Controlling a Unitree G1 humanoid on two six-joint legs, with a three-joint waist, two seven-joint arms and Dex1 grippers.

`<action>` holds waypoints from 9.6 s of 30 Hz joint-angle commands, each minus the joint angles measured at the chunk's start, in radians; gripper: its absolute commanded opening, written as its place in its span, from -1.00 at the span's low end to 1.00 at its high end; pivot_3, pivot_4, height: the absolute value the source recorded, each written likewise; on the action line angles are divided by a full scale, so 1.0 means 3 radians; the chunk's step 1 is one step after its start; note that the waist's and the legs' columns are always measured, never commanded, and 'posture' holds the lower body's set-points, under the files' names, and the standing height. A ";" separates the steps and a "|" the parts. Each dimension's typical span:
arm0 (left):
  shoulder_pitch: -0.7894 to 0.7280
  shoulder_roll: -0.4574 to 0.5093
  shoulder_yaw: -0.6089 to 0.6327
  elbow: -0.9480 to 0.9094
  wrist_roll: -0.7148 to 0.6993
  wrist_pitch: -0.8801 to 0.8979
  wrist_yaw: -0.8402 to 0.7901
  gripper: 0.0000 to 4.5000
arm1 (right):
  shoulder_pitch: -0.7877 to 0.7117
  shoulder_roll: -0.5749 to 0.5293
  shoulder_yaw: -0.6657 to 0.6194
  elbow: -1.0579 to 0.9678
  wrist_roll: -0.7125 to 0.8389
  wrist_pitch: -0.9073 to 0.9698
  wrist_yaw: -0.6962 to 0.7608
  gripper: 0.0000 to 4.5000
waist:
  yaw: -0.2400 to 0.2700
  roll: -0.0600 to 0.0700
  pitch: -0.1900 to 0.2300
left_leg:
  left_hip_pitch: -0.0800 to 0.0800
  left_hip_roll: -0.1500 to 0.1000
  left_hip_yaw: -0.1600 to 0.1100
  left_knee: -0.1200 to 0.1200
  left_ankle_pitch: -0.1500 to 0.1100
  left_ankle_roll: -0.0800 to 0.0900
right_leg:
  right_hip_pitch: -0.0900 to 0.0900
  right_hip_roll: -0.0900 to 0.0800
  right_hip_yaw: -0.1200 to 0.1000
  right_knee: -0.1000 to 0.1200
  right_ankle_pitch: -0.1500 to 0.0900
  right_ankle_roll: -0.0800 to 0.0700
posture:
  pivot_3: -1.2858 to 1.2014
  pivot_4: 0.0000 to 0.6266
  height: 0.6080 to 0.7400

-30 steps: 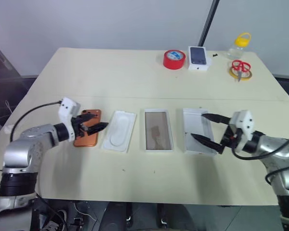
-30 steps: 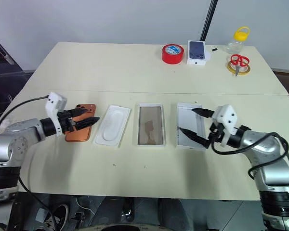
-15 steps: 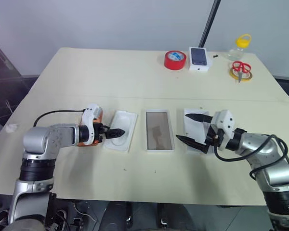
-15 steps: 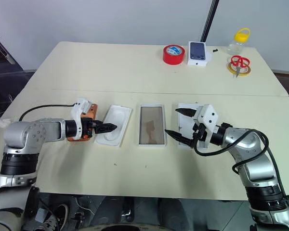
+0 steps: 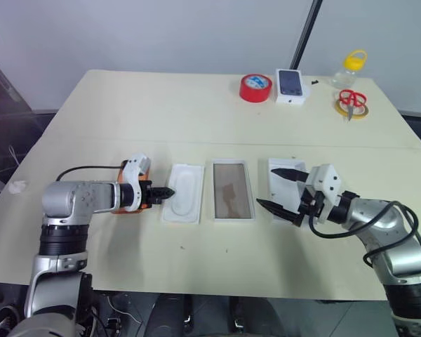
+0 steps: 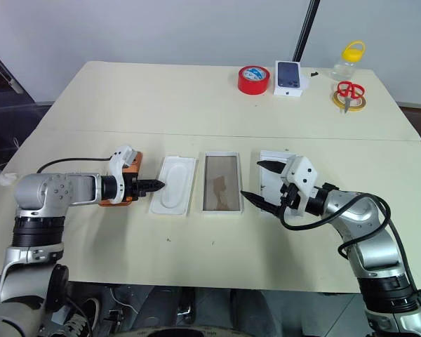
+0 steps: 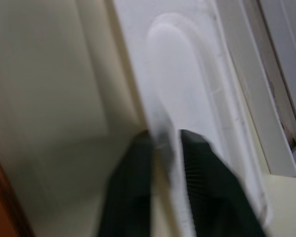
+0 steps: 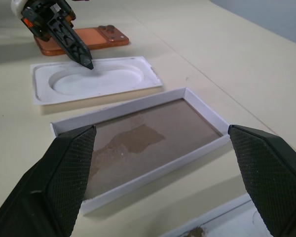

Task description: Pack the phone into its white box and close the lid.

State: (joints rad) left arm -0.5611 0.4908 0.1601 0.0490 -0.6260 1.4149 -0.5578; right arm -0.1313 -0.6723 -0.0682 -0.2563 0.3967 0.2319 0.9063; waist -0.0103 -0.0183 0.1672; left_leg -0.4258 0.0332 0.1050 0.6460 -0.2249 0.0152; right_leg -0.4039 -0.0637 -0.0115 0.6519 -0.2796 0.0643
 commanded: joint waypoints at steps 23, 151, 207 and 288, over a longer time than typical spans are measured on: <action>-0.0393 -0.0769 0.1233 -0.0172 -0.0162 0.0452 0.0732 -1.00 | -0.0431 0.0292 0.1278 0.0178 -0.0672 0.0154 0.0154 0.22 | -0.0005 -0.0006 0.0003 | -0.0006 -0.0002 -0.0001 -0.0002 -0.0005 -0.0010 | -0.0008 -0.0002 -0.0001 0.0000 0.0001 0.0001 | 0.03 -0.52 0.93; 0.0174 0.0047 -0.0265 -0.0167 0.0491 -0.2335 -0.0510 0.78 | -0.1164 0.0268 0.1488 0.1020 -0.1653 -0.0816 0.0240 -0.98 | -0.0015 -0.0009 0.0005 | -0.0002 -0.0003 -0.0001 -0.0044 0.0017 -0.0018 | -0.0020 0.0001 -0.0005 -0.0007 0.0002 -0.0001 | 0.03 -0.52 0.93; 0.0019 0.0339 0.0489 0.0941 -0.0165 0.0252 -0.0298 0.78 | -0.2831 0.2775 0.2058 0.3438 -0.2374 -0.0067 -0.1158 -0.98 | -0.0107 0.0000 -0.0029 | 0.0001 -0.0014 -0.0004 -0.0065 0.0022 -0.0049 | -0.0049 -0.0024 -0.0021 0.0015 0.0010 0.0003 | 0.03 -0.52 0.93; -0.0305 -0.0135 0.1296 0.0845 -0.0683 0.0488 -0.0059 -0.96 | -0.0565 0.0529 0.1552 0.0132 -0.1213 -0.0130 0.0303 -0.99 | -0.0074 -0.0033 -0.0012 | -0.0022 -0.0017 -0.0002 -0.0083 0.0030 -0.0039 | -0.0052 -0.0055 -0.0087 -0.0011 0.0004 -0.0003 | 0.03 -0.52 0.93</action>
State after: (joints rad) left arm -0.6357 0.4443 0.5282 0.3316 -0.7974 1.5609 -0.5644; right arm -0.2905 -0.5263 0.4116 -0.2165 0.0191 0.1998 1.0046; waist -0.0324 -0.0281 0.1635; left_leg -0.4325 0.0281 0.1043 0.6216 -0.2161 0.0030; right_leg -0.4190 -0.0802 -0.0379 0.6487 -0.2783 0.0633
